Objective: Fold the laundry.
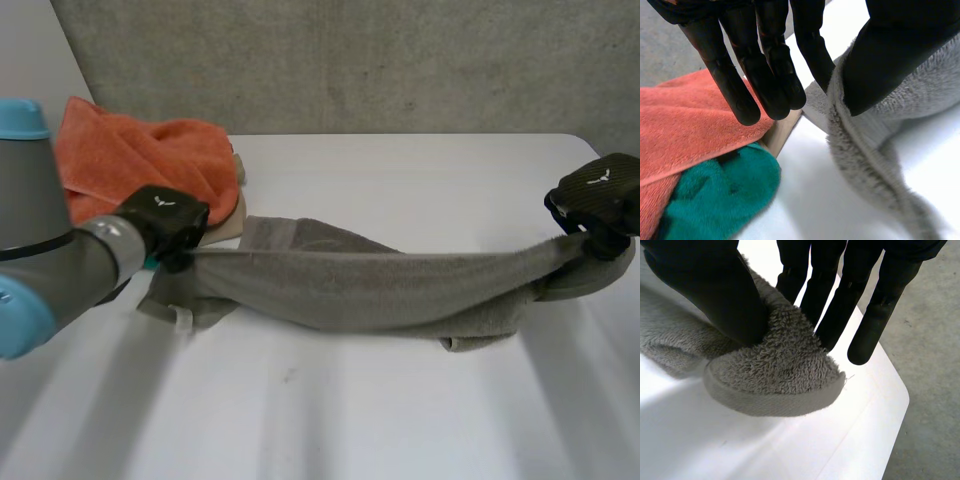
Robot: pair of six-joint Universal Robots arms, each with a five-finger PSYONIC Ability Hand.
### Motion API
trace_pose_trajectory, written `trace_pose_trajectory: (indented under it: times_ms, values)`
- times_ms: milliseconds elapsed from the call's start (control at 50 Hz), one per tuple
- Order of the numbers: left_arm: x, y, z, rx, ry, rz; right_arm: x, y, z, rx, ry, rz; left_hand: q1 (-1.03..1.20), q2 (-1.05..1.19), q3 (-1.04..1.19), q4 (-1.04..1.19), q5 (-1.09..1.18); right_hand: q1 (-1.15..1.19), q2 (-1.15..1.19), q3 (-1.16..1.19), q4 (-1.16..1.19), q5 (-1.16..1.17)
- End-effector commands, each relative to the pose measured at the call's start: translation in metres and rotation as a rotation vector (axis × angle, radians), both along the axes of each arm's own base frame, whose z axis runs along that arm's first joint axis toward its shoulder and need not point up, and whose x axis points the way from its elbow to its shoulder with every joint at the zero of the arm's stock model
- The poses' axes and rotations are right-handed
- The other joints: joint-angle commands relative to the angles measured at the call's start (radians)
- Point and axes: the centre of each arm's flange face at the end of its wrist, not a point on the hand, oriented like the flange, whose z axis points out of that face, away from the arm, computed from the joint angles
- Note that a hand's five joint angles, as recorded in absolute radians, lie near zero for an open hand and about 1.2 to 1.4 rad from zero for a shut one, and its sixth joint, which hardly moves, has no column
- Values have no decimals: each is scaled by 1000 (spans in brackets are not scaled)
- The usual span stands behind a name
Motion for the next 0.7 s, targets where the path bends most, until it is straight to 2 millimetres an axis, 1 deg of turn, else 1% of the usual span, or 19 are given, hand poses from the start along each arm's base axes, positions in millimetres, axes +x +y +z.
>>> trace_pose_trajectory:
  times_ms: [20, 40, 60, 100, 120, 160, 180, 220, 260, 320, 400, 420, 460, 480, 540, 560, 620, 640, 700]
  values:
    - [-44, -56, 37, -329, 98, -54, 4, -57, 17, -283, -155, -93, 223, 199, 206, 195, 248, 269, 219, 209, 200, 247]
    - [-50, -61, 50, -402, 127, -60, 3, -65, 25, -342, -187, -119, 223, 199, 206, 195, 248, 269, 219, 209, 200, 247]
    - [-57, -72, 81, -561, 188, -61, 2, -79, 44, -471, -262, -162, 223, 199, 206, 195, 248, 269, 219, 209, 200, 247]
    - [-60, -80, 110, -721, 253, -57, 0, -89, 64, -607, -345, -194, 223, 199, 206, 195, 248, 269, 219, 209, 200, 247]
    - [-63, -85, 130, -858, 316, -54, -1, -97, 80, -728, -428, -207, 223, 199, 206, 195, 248, 269, 219, 209, 200, 247]
    - [-65, -87, 149, -990, 379, -47, -1, -101, 94, -841, -499, -195, 223, 199, 206, 195, 248, 269, 219, 209, 200, 247]
    - [-64, -86, 167, -1101, 444, -32, -2, -103, 106, -931, -548, -180, 223, 199, 206, 195, 248, 269, 219, 209, 200, 247]
    - [-62, -84, 178, -1164, 490, -7, -2, -100, 114, -1003, -571, -162, 223, 199, 206, 195, 248, 269, 219, 209, 200, 247]
    - [-60, -81, 178, -1148, 506, 29, -6, -98, 115, -1039, -568, -160, 223, 199, 206, 195, 248, 269, 219, 209, 200, 247]
    - [-59, -80, 168, -1098, 488, 39, -7, -96, 109, -1013, -561, -167, 223, 199, 206, 195, 248, 269, 219, 209, 200, 247]
    - [-58, -80, 131, -950, 420, 40, -4, -94, 80, -879, -527, -149, 223, 199, 206, 195, 248, 269, 219, 209, 200, 247]
    - [-58, -77, 115, -886, 391, 38, -1, -90, 62, -783, -508, -134, 223, 199, 206, 195, 248, 269, 219, 209, 200, 247]
    - [-57, -73, 98, -820, 365, 37, 2, -84, 45, -690, -487, -113, 223, 199, 206, 195, 248, 269, 219, 209, 200, 247]
    - [-56, -68, 80, -750, 335, 33, 4, -79, 29, -596, -463, -99, 223, 199, 206, 195, 248, 269, 219, 209, 200, 247]
    - [-54, -58, 50, -639, 285, 29, 2, -70, 3, -460, -404, -88, 223, 199, 206, 195, 248, 269, 219, 209, 200, 247]
    - [-50, -50, 28, -558, 247, 27, -4, -62, -17, -366, -357, -93, 223, 199, 206, 195, 248, 269, 219, 209, 200, 247]
    - [-46, -35, 5, -462, 204, 19, -12, -48, -45, -237, -276, -101, 223, 199, 206, 195, 248, 269, 219, 209, 200, 247]
    - [-44, -24, -11, -400, 175, 11, -16, -39, -63, -167, -220, -97, 223, 199, 206, 195, 248, 269, 219, 209, 200, 247]
    - [-42, -7, -30, -329, 147, -4, -19, -24, -84, -87, -135, -79, 223, 199, 206, 195, 248, 269, 219, 209, 200, 247]
